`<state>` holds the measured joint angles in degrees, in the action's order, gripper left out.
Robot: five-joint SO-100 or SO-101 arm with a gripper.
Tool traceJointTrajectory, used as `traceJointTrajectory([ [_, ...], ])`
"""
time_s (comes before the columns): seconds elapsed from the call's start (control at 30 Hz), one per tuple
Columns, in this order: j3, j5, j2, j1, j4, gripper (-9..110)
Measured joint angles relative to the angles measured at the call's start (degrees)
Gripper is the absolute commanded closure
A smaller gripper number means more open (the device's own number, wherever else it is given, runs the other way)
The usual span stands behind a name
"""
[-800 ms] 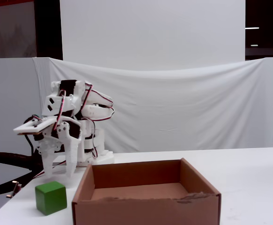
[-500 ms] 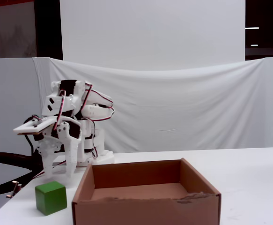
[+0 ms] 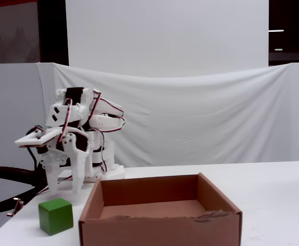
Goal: Grasp a green cube and put it in a box.
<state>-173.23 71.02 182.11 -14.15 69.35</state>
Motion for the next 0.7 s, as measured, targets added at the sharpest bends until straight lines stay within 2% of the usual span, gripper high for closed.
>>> traceJointTrajectory([
  [0.3, 0.0, -0.7, 0.0, 0.4, -0.1, 79],
  [0.4, 0.0, -0.7, -0.6, 1.5, -3.5, 79],
  [0.53, 1.8, -0.7, -7.6, 1.3, -10.6, 79],
  [0.7, 10.6, -1.1, -17.0, 1.1, -10.8, 79],
])
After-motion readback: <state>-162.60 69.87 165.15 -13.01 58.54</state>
